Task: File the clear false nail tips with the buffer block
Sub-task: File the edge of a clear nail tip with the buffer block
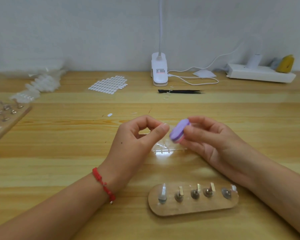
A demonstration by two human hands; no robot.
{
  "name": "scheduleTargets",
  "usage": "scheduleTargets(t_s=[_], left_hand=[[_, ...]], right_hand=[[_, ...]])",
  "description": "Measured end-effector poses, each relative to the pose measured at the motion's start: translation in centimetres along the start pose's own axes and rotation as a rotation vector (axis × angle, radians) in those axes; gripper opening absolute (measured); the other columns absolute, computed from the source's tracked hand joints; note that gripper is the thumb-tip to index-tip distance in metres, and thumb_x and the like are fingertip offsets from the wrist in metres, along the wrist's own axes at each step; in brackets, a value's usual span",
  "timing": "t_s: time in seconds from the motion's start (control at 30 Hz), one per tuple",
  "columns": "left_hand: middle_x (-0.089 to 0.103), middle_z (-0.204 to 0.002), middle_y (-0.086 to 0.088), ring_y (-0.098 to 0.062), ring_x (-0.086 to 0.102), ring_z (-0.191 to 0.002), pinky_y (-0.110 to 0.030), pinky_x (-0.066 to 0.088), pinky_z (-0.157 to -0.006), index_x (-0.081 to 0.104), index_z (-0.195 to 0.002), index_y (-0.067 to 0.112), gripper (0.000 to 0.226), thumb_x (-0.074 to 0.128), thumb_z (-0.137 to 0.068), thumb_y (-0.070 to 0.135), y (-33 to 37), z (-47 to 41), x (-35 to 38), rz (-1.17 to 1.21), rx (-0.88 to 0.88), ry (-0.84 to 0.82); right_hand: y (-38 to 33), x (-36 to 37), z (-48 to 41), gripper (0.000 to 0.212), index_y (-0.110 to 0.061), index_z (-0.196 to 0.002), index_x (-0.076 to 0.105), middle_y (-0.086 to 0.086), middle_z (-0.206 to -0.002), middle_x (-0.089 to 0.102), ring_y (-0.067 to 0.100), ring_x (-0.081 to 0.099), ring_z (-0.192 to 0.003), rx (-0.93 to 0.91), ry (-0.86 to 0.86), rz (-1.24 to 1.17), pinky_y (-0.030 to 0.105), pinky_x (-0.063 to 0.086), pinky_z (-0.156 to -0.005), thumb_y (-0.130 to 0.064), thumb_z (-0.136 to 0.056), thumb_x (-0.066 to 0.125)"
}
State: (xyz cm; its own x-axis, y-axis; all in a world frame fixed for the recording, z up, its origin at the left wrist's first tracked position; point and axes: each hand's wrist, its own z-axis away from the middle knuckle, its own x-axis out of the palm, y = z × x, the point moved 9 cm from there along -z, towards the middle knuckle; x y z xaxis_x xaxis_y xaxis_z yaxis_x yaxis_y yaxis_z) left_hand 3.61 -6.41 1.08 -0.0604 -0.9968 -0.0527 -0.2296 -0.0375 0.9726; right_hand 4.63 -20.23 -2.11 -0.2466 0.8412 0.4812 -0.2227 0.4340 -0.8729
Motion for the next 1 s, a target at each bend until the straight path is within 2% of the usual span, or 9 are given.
scheduleTargets(t_s=[0.07, 0.2, 0.3, 0.43, 0.53, 0.67, 0.77, 0.87, 1.0], left_hand=[[0.046, -0.038, 0.018, 0.004, 0.043, -0.035, -0.002, 0.030, -0.043, 0.060, -0.068, 0.011, 0.018, 0.064, -0.085, 0.008, 0.0, 0.0, 0.1, 0.001, -0.003, -0.006], [0.046, -0.038, 0.019, 0.004, 0.043, -0.036, -0.002, 0.031, -0.044, 0.062, -0.069, 0.010, 0.015, 0.065, -0.084, 0.010, -0.1, 0.0, 0.2, 0.007, -0.006, -0.014], [0.047, -0.038, 0.019, 0.005, 0.045, -0.037, -0.002, 0.031, -0.044, 0.062, -0.069, 0.009, 0.016, 0.063, -0.085, 0.007, 0.0, 0.0, 0.2, 0.006, 0.007, -0.015], [0.047, -0.039, 0.019, 0.005, 0.045, -0.037, -0.002, 0.031, -0.045, 0.062, -0.069, 0.009, 0.015, 0.064, -0.084, 0.008, -0.1, -0.1, 0.2, 0.018, 0.005, -0.014], [0.047, -0.039, 0.019, 0.006, 0.045, -0.038, -0.002, 0.031, -0.045, 0.062, -0.068, 0.008, 0.017, 0.063, -0.085, 0.005, 0.0, -0.1, 0.2, 0.013, 0.018, -0.016], [0.047, -0.039, 0.019, 0.005, 0.045, -0.038, -0.002, 0.031, -0.045, 0.062, -0.068, 0.009, 0.016, 0.064, -0.084, 0.008, -0.1, -0.1, 0.1, 0.017, 0.013, -0.003], [0.047, -0.039, 0.018, 0.005, 0.045, -0.038, -0.002, 0.031, -0.045, 0.061, -0.068, 0.009, 0.018, 0.063, -0.085, 0.005, 0.0, -0.1, 0.1, 0.012, 0.013, -0.007], [0.048, -0.040, 0.019, 0.005, 0.045, -0.038, -0.002, 0.031, -0.045, 0.061, -0.068, 0.008, 0.017, 0.064, -0.085, 0.006, 0.0, -0.1, 0.2, 0.011, 0.003, -0.013], [0.048, -0.041, 0.019, 0.004, 0.045, -0.038, -0.002, 0.031, -0.044, 0.060, -0.067, 0.010, 0.019, 0.064, -0.085, 0.006, 0.0, 0.0, 0.1, -0.010, 0.009, -0.005]], right_hand=[[0.0, 0.6, 0.1, 0.016, -0.015, -0.072, 0.076, 0.005, -0.080, 0.072, 0.019, 0.073, -0.071, -0.010, -0.025, 0.079, 0.023, 0.057, -0.064, -0.005, -0.060, 0.074], [-0.1, -0.4, -0.1, 0.016, -0.013, -0.074, 0.076, 0.010, -0.082, 0.073, 0.019, 0.073, -0.073, 0.006, 0.032, -0.096, 0.022, 0.058, -0.064, -0.002, -0.064, 0.072], [0.0, 0.5, 0.0, 0.018, -0.017, -0.072, 0.077, 0.003, -0.079, 0.073, 0.017, 0.073, -0.071, 0.010, -0.014, 0.045, 0.022, 0.057, -0.064, -0.002, -0.061, 0.077], [-0.1, -0.5, -0.1, 0.021, -0.010, -0.084, 0.071, 0.008, -0.081, 0.073, 0.018, 0.073, -0.074, 0.016, 0.055, -0.131, 0.021, 0.057, -0.064, -0.002, -0.064, 0.071], [0.1, 0.4, 0.0, 0.020, -0.013, -0.077, 0.076, 0.006, -0.082, 0.072, 0.019, 0.073, -0.073, 0.027, 0.008, 0.027, 0.023, 0.057, -0.064, -0.001, -0.061, 0.076], [0.1, -0.5, 0.0, 0.017, -0.013, -0.074, 0.077, 0.010, -0.083, 0.073, 0.018, 0.073, -0.073, 0.026, 0.064, -0.134, 0.021, 0.057, -0.063, -0.002, -0.064, 0.071], [0.3, 0.2, -0.1, 0.020, -0.016, -0.075, 0.077, 0.008, -0.083, 0.073, 0.019, 0.073, -0.075, 0.043, 0.016, 0.017, 0.022, 0.057, -0.066, -0.002, -0.061, 0.077], [0.2, -0.8, -0.2, 0.021, -0.011, -0.082, 0.073, 0.010, -0.086, 0.073, 0.018, 0.073, -0.077, 0.032, 0.076, -0.131, 0.020, 0.057, -0.065, -0.002, -0.063, 0.071], [0.2, -0.2, -0.1, 0.025, -0.017, -0.081, 0.078, 0.005, -0.085, 0.074, 0.018, 0.073, -0.077, 0.034, 0.035, 0.040, 0.020, 0.057, -0.067, -0.008, -0.057, 0.075]])
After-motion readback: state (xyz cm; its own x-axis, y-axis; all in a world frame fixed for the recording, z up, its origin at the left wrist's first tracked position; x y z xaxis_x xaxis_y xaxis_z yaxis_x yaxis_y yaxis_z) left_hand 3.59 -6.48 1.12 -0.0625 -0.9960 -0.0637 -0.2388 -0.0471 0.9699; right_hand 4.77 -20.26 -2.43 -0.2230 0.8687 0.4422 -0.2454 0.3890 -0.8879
